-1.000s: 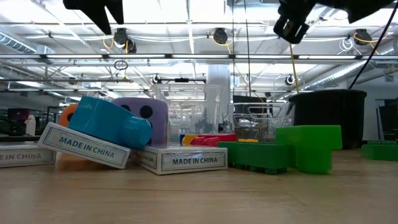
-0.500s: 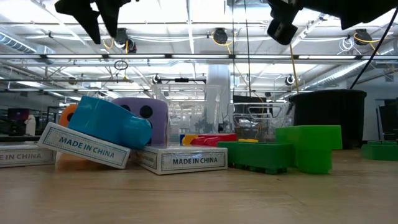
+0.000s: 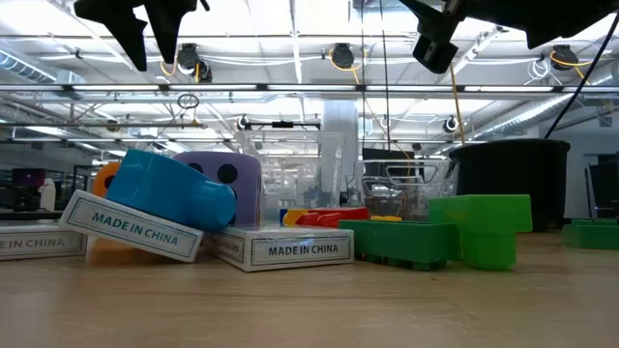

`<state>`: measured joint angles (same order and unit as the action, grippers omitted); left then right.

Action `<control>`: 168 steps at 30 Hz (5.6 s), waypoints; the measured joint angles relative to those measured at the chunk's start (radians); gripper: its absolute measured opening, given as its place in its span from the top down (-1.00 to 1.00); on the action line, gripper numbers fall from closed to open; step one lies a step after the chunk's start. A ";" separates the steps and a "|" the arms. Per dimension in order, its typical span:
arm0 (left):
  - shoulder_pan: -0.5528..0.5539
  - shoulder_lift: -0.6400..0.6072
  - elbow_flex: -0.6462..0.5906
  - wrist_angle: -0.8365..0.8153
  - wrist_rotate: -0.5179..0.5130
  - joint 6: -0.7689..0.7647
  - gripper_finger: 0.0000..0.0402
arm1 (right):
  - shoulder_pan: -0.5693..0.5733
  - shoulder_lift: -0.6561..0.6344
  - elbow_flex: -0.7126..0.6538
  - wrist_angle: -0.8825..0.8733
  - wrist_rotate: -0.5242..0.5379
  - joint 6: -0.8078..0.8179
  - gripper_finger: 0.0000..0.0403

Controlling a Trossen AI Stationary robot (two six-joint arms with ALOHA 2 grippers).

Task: Pick & Place Toys
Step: Put the orange dice into the transparent container

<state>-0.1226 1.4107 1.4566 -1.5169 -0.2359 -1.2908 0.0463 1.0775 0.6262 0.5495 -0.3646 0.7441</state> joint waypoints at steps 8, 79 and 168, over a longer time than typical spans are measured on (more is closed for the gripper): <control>0.005 -0.001 -0.034 0.000 0.012 -0.042 -0.13 | 0.000 0.000 0.000 0.000 -0.003 0.000 -0.12; 0.122 0.000 -0.288 0.222 0.129 -0.296 -0.88 | 0.001 0.000 0.000 -0.008 -0.007 -0.030 -0.12; 0.193 0.131 -0.381 0.367 0.175 -0.142 -0.97 | -0.002 0.000 0.000 -0.033 -0.050 -0.023 -0.12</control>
<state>0.0700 1.5417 1.0752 -1.1503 -0.0604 -1.4327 0.0448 1.0775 0.6262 0.5162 -0.4142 0.7211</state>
